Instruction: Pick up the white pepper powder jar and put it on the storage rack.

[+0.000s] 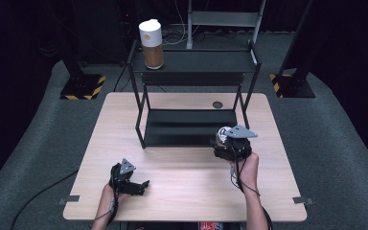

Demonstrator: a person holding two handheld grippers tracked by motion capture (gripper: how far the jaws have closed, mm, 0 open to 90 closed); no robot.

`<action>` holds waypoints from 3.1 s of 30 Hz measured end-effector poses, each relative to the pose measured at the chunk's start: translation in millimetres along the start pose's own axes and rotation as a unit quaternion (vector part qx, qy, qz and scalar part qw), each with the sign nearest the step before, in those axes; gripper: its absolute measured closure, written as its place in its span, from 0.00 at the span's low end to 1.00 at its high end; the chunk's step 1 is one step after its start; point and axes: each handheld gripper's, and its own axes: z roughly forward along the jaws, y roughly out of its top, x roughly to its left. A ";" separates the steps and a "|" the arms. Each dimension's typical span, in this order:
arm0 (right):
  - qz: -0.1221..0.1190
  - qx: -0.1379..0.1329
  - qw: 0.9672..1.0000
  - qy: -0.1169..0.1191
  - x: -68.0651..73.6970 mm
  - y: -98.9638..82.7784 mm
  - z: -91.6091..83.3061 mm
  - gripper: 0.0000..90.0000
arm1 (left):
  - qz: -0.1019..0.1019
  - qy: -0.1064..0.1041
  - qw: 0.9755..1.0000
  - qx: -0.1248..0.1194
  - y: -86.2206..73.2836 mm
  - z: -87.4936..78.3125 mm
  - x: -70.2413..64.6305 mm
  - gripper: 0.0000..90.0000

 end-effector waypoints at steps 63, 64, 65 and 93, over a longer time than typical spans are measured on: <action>-0.015 -0.024 0.999 -0.042 -36.2 73.9 -13.5 0.34 | 0.000 0.000 1.000 0.000 0.1 0.0 0.2 0.00; -0.016 -0.024 0.999 -0.042 -36.6 75.6 -13.9 0.34 | 0.000 0.000 1.000 0.000 0.1 0.0 0.2 0.00; -0.015 -0.025 0.999 -0.042 -37.0 77.0 -14.3 0.34 | 0.000 0.000 1.000 0.000 0.1 0.0 0.2 0.00; -0.025 -0.036 0.998 -0.055 -49.0 123.7 -21.0 0.34 | 0.000 0.000 1.000 0.000 0.1 0.0 0.3 0.00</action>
